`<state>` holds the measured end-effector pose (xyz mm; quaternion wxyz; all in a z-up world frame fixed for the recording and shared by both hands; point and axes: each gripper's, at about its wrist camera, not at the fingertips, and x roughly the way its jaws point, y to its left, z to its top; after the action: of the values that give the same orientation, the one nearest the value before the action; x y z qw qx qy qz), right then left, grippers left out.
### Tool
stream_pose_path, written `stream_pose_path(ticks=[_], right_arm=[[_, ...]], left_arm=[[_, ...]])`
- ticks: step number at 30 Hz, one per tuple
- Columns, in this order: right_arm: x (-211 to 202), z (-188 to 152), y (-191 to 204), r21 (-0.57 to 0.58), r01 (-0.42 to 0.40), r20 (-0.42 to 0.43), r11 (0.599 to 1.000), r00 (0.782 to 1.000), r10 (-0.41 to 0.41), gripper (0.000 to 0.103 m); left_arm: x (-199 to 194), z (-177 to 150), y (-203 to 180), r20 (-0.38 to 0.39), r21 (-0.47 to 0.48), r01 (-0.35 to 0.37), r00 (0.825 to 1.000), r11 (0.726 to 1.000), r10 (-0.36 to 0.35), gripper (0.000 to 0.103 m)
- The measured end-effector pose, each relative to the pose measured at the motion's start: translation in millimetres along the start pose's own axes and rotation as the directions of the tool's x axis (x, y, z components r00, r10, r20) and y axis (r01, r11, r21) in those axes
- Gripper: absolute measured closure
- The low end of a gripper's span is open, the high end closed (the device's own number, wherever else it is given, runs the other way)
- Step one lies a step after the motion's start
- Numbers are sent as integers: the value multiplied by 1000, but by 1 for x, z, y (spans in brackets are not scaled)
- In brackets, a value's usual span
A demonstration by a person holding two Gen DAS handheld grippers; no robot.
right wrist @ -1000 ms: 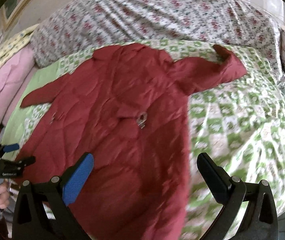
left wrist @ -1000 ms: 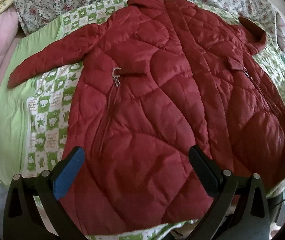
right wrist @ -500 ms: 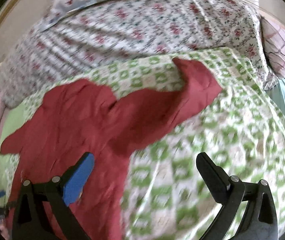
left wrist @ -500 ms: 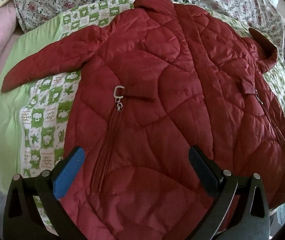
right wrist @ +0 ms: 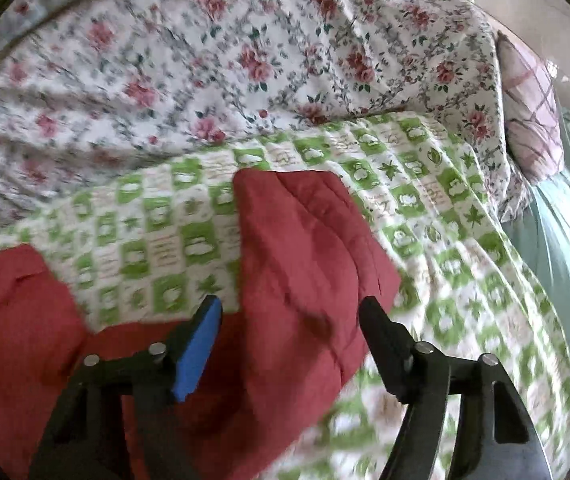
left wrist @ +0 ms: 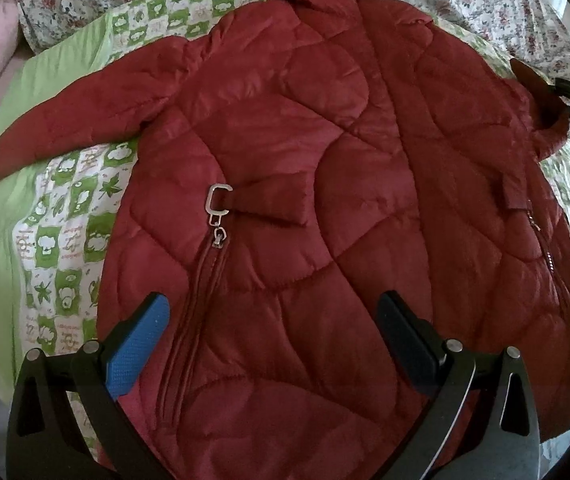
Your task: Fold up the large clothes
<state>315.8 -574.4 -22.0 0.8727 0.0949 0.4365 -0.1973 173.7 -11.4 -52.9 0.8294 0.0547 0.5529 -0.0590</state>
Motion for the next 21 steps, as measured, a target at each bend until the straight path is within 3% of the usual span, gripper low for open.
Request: stream_pose_path(ticks=[2,4,7,12,18,21], right_arm=[[19,5,0,-7,18,-29,1000,999,-18,44],[30,5,-3,5,19,-59,1000,998,-19,70],[28,1,-8,56,-53,-62,997,996,57,85],[-17,-14,16,4,-197,6,980,980,197,88],[-80,-48,73,-102,-377,52,920,922,384,88],[-104,-70,105,-149,-465,42,873,879,475,87]], left_arm=[[3,2,3,-7,-2,-6,1000,1000,5,0],[6,4,7,-11,-7,-6,1000,1000,6,0],[8,8,12,-5,-21,3,1000,1000,-3,0],[14,12,17,-11,-48,31,999,998,-32,0],[11,15,21,8,-67,112,994,991,-112,0],[7,17,24,13,-87,178,984,980,-178,0]])
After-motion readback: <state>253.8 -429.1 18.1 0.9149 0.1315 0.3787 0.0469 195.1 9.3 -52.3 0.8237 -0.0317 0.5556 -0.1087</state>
